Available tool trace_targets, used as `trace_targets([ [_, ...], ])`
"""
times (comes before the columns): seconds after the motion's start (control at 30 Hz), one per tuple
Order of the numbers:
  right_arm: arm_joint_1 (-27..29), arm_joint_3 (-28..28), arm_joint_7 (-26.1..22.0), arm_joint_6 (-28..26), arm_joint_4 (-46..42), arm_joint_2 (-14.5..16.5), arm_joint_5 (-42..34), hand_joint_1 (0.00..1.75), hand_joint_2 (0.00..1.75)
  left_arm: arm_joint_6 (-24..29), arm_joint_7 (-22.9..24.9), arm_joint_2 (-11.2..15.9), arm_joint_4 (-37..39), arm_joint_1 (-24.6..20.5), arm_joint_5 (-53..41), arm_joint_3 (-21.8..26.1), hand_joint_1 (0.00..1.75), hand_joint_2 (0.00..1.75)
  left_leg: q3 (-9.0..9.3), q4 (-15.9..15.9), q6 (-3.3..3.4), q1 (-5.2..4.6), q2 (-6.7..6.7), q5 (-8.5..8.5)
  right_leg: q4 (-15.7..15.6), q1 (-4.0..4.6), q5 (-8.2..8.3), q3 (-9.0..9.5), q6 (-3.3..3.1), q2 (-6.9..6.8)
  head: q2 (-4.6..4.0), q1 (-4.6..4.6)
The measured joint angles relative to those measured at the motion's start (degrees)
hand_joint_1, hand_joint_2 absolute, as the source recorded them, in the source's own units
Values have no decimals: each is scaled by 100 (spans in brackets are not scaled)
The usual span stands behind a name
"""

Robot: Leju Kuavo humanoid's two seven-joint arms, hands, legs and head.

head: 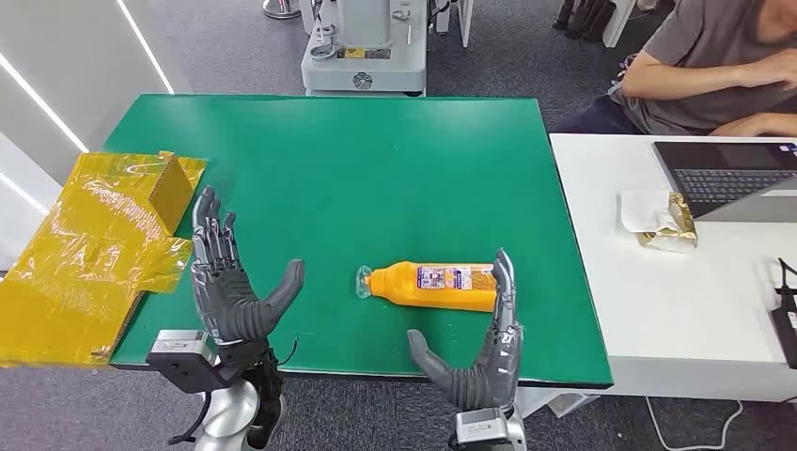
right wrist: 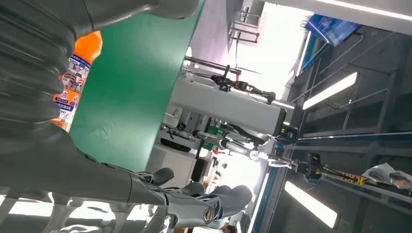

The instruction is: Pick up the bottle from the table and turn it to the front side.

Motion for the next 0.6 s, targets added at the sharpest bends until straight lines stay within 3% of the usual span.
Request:
trace_targets([
  [0.33, 20, -2, 0, 0, -60, -38, -65, 0, 175, -28, 0, 1, 0, -1, 48, 0, 0, 175, 1, 0, 0, 0, 0, 0, 0, 0, 0, -1, 0, 0, 0, 0],
  [0.6, 33, -196, 296, 239, -13, -254, 1284, 0, 175, -105, 0, 8, -94, 13, 114, 0, 0, 175, -3, 0, -2, 0, 0, -4, 0, 0, -1, 0, 0, 0, 0, 0],
])
